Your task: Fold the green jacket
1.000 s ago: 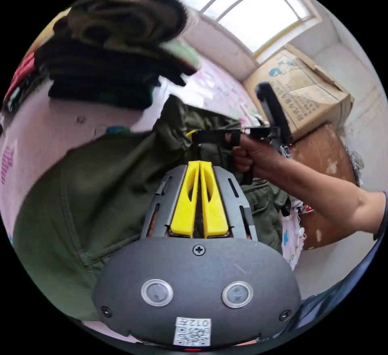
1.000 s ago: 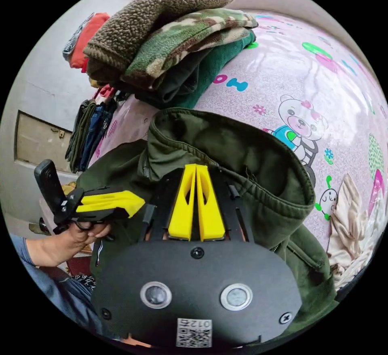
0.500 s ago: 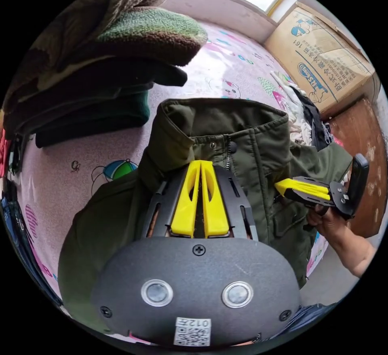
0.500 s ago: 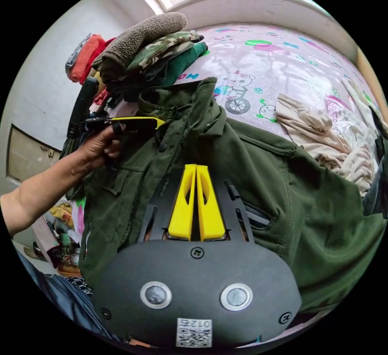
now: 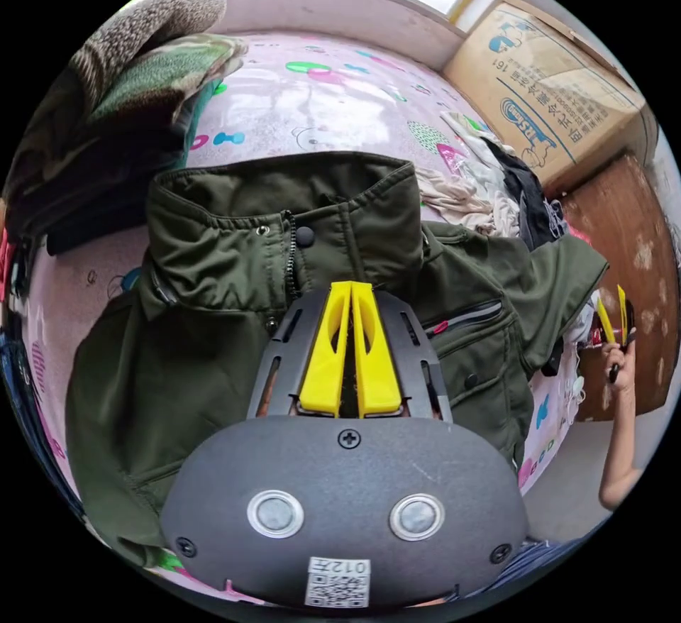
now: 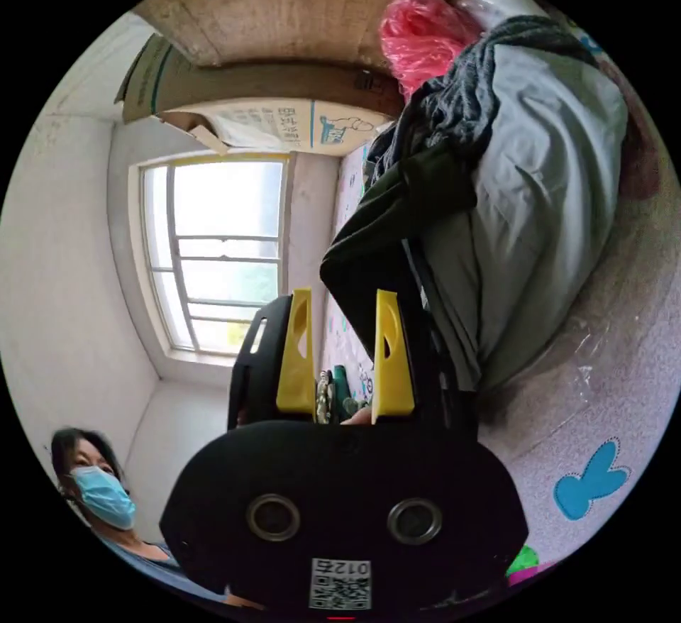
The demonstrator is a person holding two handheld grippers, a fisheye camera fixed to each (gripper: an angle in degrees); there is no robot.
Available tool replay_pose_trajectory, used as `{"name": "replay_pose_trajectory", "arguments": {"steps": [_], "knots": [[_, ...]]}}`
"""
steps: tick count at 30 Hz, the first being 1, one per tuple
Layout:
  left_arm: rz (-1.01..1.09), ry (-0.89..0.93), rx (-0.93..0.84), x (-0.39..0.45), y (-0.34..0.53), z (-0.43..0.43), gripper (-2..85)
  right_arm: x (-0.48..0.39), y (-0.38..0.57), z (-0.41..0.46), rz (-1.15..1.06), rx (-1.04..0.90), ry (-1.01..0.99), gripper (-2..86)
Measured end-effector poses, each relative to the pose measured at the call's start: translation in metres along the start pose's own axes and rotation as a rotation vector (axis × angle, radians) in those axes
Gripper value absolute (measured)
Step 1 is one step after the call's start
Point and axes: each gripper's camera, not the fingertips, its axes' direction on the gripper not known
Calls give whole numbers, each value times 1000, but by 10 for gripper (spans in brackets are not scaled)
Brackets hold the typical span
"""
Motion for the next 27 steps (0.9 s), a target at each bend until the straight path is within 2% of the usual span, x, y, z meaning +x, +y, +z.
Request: {"name": "replay_pose_trajectory", "arguments": {"steps": [6, 9, 11, 14, 16, 17, 19, 22, 27], "knots": [[-5, -16, -23, -4, 3, -6, 5, 44, -18, 15, 311, 129, -143, 120], [-67, -7, -53, -10, 2, -14, 5, 39, -18, 12, 286, 211, -217, 39], [-85, -10, -58, -12, 4, -24, 5, 13, -11, -3, 203, 277, -151, 26], [-89, 6, -27, -20, 15, -50, 5, -63, 6, -14, -95, 210, -75, 15], [-109, 71, 25, -33, 31, -77, 4, -135, 41, -5, -390, 95, -47, 11], [-119, 89, 35, -37, 37, -84, 4, -153, 53, 0, -466, 63, -52, 11], [-173, 163, 63, -56, 62, -106, 4, -221, 119, 32, -763, -86, -67, 9], [-246, 254, 109, -84, 99, -131, 5, -283, 233, 83, -1082, -248, -47, 10], [-357, 350, 174, -132, 157, -163, 7, -304, 445, 175, -1428, -510, -46, 16]]}}
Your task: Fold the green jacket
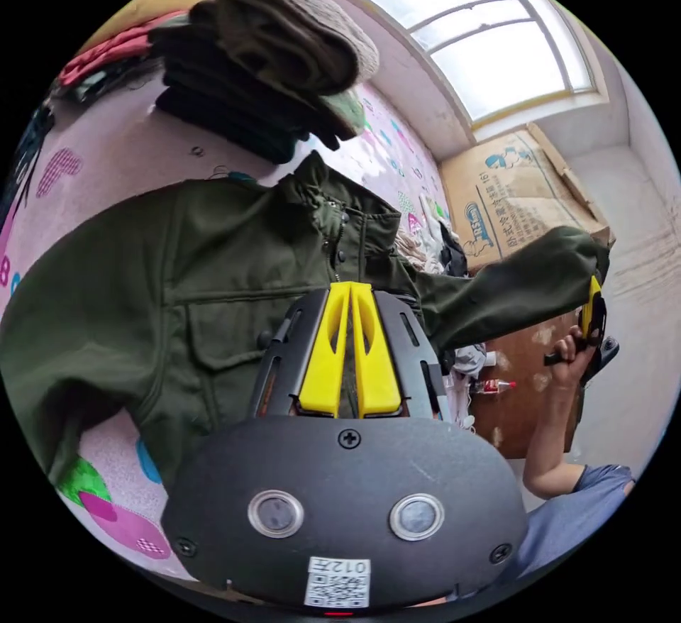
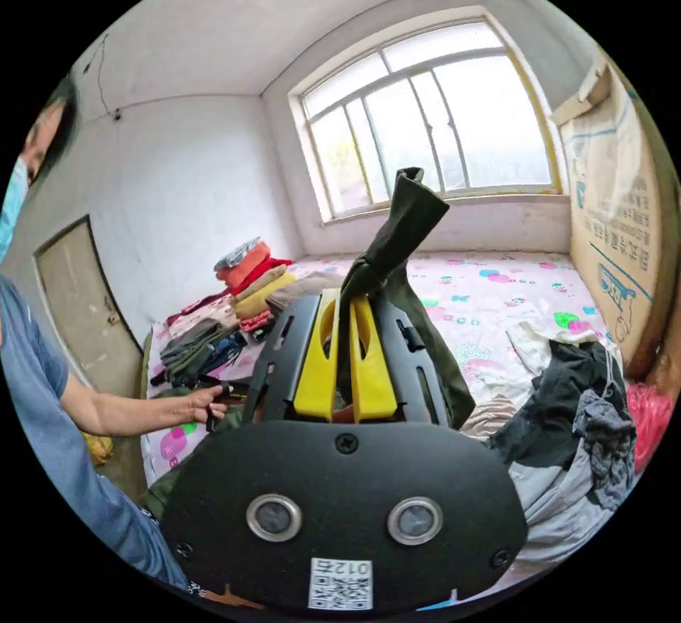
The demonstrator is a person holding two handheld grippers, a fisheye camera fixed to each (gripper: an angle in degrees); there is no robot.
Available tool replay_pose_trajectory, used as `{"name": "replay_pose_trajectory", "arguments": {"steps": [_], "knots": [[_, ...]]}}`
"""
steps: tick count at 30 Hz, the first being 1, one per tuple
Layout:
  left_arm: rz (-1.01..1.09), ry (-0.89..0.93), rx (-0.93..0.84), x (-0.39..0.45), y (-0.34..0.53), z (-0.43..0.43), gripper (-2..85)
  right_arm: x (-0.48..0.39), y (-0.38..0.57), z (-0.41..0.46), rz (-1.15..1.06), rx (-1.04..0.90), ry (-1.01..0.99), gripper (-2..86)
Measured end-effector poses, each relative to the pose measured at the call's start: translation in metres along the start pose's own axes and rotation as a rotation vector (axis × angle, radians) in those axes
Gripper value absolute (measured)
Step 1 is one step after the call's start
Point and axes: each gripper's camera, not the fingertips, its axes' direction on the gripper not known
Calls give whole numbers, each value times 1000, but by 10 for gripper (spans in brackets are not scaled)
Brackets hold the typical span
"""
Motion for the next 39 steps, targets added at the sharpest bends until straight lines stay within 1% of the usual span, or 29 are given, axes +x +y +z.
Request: {"name": "replay_pose_trajectory", "arguments": {"steps": [1, 2, 4, 5, 6, 7, 10, 12, 14, 17, 19, 21, 22, 24, 26, 27, 28, 30, 33, 35, 36, 37, 39], "knots": [[-19, 2, 14, -12, 7, -13, 8, -42, 4, 44, -81, -73, -3, 18], [-29, 2, 20, -18, 11, -19, 9, -63, 7, 67, -123, -114, -4, 19], [-68, 7, 47, -41, 24, -43, 13, -142, 34, 157, -305, -260, 22, 27], [-78, 8, 54, -46, 27, -48, 15, -159, 44, 181, -344, -308, 34, 29], [-101, 3, 67, -57, 32, -59, 20, -189, 64, 231, -385, -432, 39, 36], [-122, -8, 80, -67, 37, -68, 27, -215, 83, 270, -417, -531, -11, 45], [-155, -39, 96, -85, 44, -86, 37, -259, 111, 321, -440, -634, -72, 64], [-146, -67, 103, -88, 44, -93, 40, -269, 116, 323, -434, -633, -97, 65], [-107, -102, 97, -84, 42, -94, 37, -263, 125, 316, -420, -634, -45, 61], [8, -142, 78, -63, 32, -85, 17, -219, 151, 296, -331, -682, 119, 38], [120, -166, 44, -39, 20, -69, 10, -168, 168, 271, -209, -663, 304, 15], [194, -194, 17, -23, 10, -53, 8, -134, 169, 261, -97, -637, 357, 7], [239, -208, 0, -14, 4, -41, 7, -115, 167, 262, -20, -625, 336, 5], [282, -231, -32, -4, -3, -20, 6, -93, 171, 276, 44, -635, 299, 2], [301, -308, -85, 0, -6, 3, 5, -77, 184, 302, 51, -728, 302, 1], [298, -385, -142, -1, -6, 18, 5, -67, 198, 320, 50, -808, 286, 0], [299, -466, -202, -3, -2, 32, 4, -58, 209, 332, 50, -849, 262, 0], [291, -464, -199, -7, 8, 39, 4, -47, 215, 343, 59, -859, 229, 0], [210, -438, -200, -11, 18, 33, 5, -34, 199, 356, 109, -904, 204, -1], [226, -481, -165, -1, 23, 23, 5, -37, 179, 350, 82, -848, 212, -1], [257, -488, -114, 7, 26, 14, 4, -40, 164, 346, 53, -770, 219, -1], [281, -475, -75, 14, 27, 9, 4, -40, 152, 347, 37, -701, 217, -1], [293, -469, -61, 20, 23, 10, 4, -33, 139, 364, 33, -653, 222, -1]]}}
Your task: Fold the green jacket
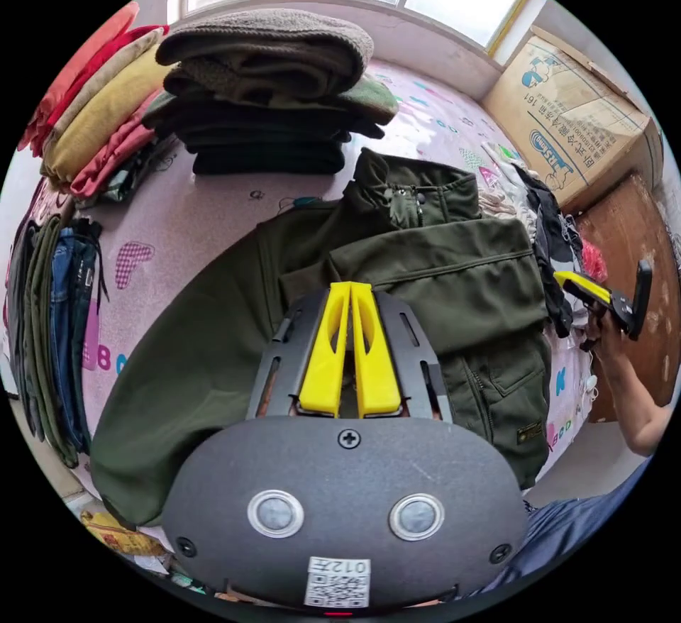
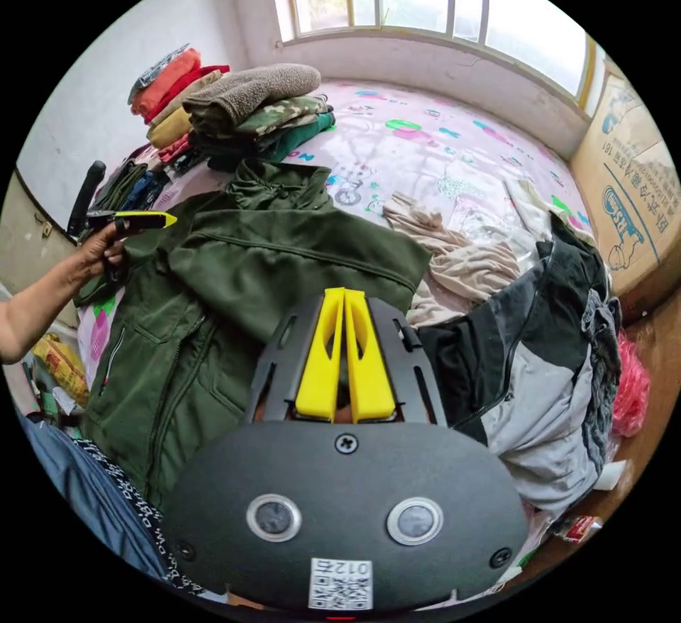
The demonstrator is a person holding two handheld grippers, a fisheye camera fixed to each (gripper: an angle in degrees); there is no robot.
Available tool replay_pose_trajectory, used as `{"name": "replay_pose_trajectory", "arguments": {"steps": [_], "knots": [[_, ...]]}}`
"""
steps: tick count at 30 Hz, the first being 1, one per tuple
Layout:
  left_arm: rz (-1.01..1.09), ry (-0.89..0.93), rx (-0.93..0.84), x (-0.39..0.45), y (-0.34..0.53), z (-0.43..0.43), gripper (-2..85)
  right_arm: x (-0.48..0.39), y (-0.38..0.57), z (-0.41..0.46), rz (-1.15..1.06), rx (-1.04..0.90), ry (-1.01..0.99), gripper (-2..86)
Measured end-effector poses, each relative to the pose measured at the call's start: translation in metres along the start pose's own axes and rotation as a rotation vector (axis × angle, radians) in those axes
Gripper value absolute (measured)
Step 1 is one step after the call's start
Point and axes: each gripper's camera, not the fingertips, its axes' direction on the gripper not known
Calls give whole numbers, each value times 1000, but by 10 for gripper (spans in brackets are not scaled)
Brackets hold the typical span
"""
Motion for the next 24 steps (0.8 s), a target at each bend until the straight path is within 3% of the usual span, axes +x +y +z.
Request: {"name": "replay_pose_trajectory", "arguments": {"steps": [5, 9, 14, 19, 24], "knots": [[-14, 6, -82, 3, -8, 36, 2, 13, -45, 56, 9, 15, -9, -1], [-58, 3, -90, 0, 2, 52, -1, 35, -59, 115, 65, -130, -23, -1], [35, -93, -53, 21, 13, 54, -2, 47, -63, 152, 82, -234, -34, 1], [159, -248, 19, 52, 33, 59, -2, 21, -59, 162, -73, -245, 147, 5], [96, -183, 81, 45, 48, 60, -2, 9, -41, 168, -145, -169, 292, 5]]}}
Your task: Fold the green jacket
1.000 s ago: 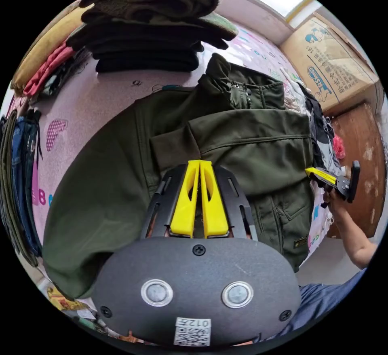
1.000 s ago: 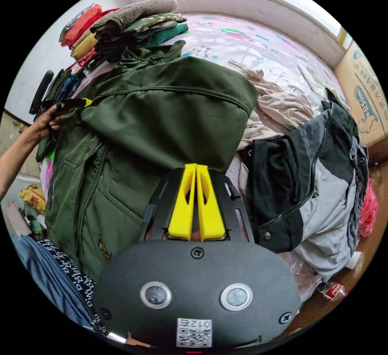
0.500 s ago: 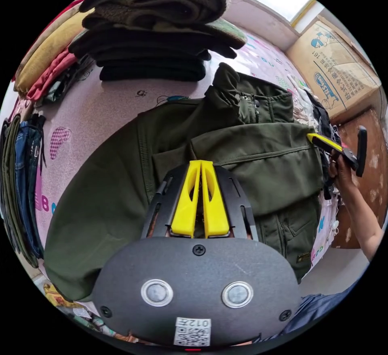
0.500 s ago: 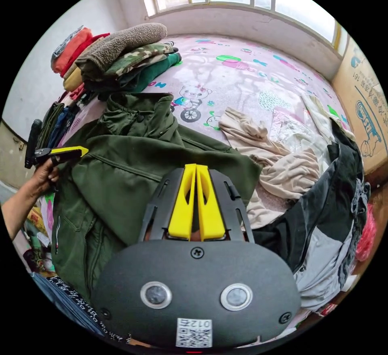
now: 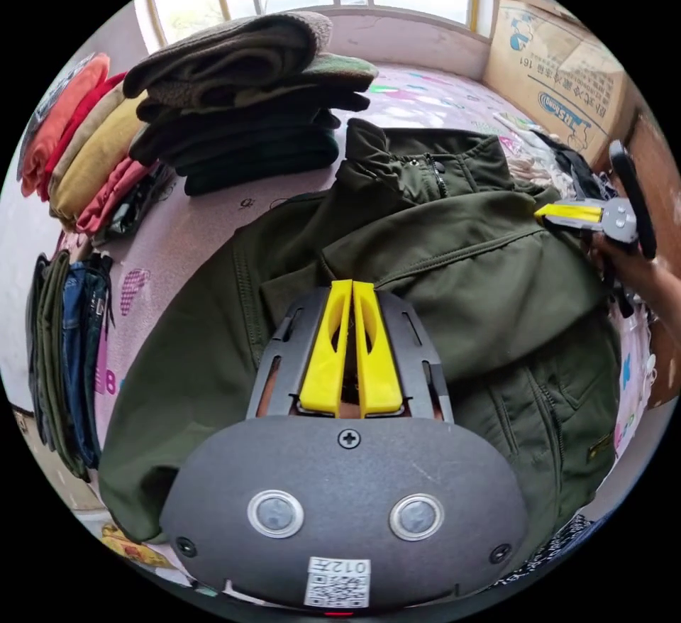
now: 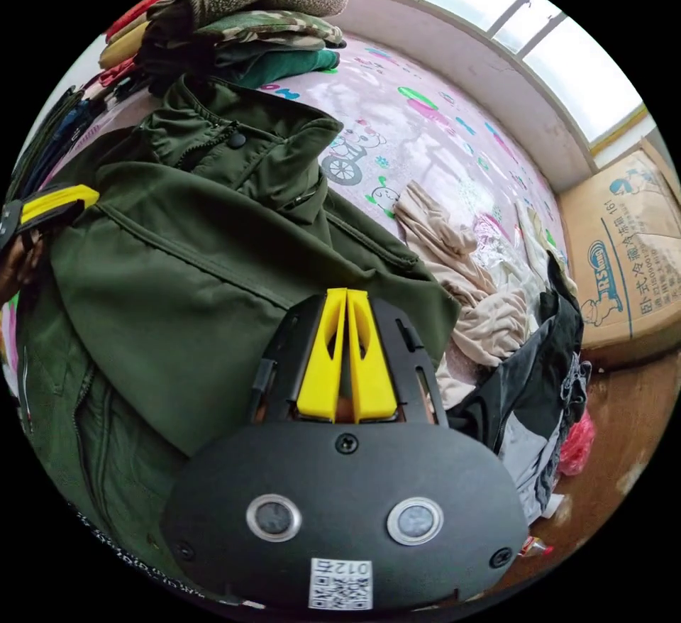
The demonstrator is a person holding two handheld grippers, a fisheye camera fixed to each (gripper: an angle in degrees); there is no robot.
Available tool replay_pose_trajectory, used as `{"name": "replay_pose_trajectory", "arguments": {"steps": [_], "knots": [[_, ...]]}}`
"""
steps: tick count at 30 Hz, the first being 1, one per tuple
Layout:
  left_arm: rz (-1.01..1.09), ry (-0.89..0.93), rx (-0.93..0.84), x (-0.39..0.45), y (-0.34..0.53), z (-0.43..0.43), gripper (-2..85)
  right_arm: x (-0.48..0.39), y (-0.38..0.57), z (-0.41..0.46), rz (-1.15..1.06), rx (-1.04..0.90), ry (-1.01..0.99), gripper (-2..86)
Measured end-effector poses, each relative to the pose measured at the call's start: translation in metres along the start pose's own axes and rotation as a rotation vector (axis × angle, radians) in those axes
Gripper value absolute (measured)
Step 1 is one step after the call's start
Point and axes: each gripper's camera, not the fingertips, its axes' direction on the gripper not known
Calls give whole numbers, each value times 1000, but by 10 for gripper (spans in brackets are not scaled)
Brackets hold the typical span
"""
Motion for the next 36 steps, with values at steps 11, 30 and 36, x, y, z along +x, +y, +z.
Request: {"name": "replay_pose_trajectory", "arguments": {"steps": [11, 30, 36], "knots": [[-11, 7, 69, 2, 23, 1, -2, 63, 6, -37, 146, 193, -163, 0], [-38, 45, 66, 3, 38, 6, -3, 206, 65, -17, 415, 138, -373, -1], [-34, 24, 58, 10, 40, 8, -2, 225, 78, 31, 433, 0, -337, -1]]}}
